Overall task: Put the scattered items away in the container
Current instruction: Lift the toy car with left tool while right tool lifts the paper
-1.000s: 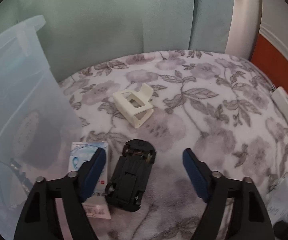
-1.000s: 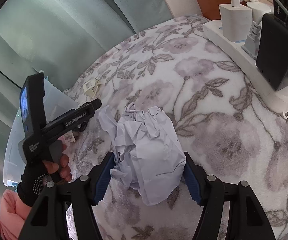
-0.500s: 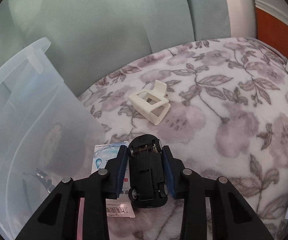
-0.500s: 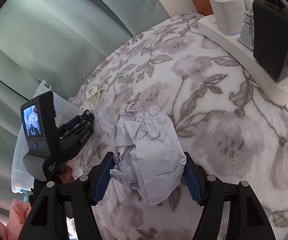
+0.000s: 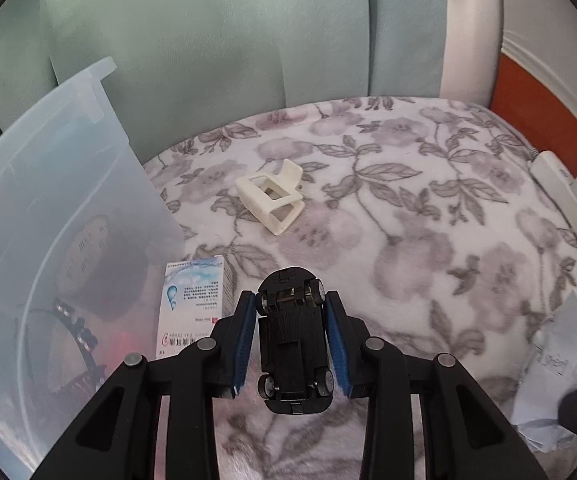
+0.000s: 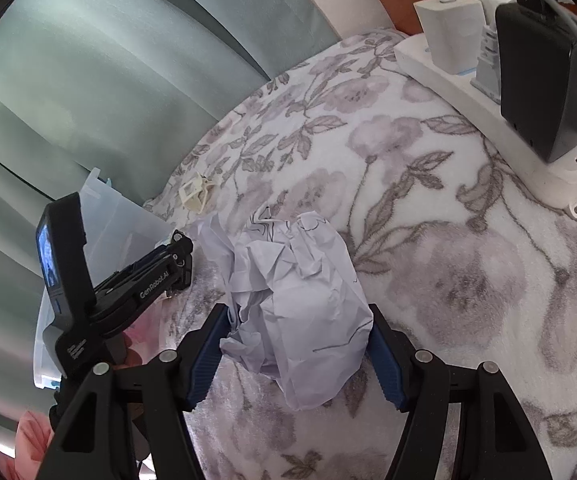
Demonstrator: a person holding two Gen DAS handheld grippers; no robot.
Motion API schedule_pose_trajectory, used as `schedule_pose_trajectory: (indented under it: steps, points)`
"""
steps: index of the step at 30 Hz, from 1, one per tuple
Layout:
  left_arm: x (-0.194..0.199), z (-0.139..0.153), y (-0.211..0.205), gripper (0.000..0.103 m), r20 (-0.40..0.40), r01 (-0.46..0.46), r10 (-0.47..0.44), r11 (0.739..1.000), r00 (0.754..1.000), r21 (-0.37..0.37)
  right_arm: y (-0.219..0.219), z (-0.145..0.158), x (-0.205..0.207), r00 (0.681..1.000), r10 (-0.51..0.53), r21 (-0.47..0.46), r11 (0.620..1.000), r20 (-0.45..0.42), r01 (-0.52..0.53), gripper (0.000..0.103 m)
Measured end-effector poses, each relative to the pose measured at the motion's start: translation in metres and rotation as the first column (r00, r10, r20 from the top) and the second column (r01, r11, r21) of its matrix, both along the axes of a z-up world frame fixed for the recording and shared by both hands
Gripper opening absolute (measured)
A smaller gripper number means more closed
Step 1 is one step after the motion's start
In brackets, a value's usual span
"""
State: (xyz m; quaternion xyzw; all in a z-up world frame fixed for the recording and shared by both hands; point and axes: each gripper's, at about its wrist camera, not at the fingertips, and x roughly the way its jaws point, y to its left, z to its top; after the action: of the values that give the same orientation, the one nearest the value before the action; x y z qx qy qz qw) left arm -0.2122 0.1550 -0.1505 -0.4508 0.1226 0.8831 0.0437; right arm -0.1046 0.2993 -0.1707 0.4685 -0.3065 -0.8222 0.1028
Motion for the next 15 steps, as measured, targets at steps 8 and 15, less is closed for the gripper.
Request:
schedule_pose_trajectory:
  steps: [8,15]
  points:
    - [0.031,0.036,-0.019,0.036,-0.009,0.034,-0.033,0.994,0.999,0.100,0.001,0.032,0.014,0.998,-0.011,0.002,1.000,-0.068,0.011,0.070]
    - [0.058,0.085,-0.041,0.036,-0.077,0.054,-0.041,0.984,0.996,0.173,0.001,0.079,0.035,0.985,-0.033,0.021,0.999,-0.167,0.037,0.070]
